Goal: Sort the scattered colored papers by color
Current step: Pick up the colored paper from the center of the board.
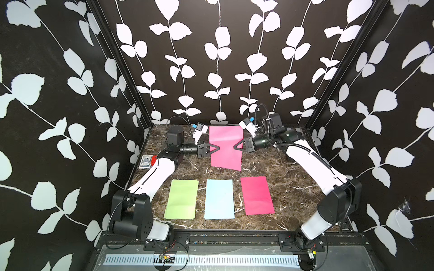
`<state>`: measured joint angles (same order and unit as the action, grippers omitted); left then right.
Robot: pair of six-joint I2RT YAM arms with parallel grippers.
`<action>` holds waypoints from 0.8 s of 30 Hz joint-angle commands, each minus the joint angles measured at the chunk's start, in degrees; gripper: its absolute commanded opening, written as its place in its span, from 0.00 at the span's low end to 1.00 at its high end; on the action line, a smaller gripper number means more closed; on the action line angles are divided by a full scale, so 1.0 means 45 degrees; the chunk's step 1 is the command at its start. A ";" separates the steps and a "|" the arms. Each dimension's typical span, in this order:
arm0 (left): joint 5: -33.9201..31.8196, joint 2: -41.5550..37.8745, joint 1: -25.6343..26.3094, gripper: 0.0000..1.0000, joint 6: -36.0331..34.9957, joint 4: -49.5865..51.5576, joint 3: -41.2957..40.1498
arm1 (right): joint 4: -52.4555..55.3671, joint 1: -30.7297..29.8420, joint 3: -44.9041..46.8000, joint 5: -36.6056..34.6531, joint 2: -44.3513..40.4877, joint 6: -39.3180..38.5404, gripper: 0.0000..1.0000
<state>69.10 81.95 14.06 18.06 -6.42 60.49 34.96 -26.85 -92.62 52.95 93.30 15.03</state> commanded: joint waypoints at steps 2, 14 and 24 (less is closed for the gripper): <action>-0.0012 -0.0067 0.0039 0.18 -0.0245 0.0056 0.0104 | -0.0385 0.0067 -0.0120 0.0284 -0.0620 -0.0097 0.00; 0.0054 0.0006 0.0073 0.08 -0.0070 -0.0155 0.0112 | -0.0327 0.0066 -0.0082 0.0636 -0.0459 -0.0172 0.00; -0.0242 0.0079 0.0187 0.00 0.0119 -0.0243 0.0095 | -0.0483 0.0065 0.0054 0.0501 -0.0459 -0.0156 0.26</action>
<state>68.47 82.41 14.39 18.31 -6.48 60.49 34.44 -26.72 -92.62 54.22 91.96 15.11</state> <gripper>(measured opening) 0.046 0.252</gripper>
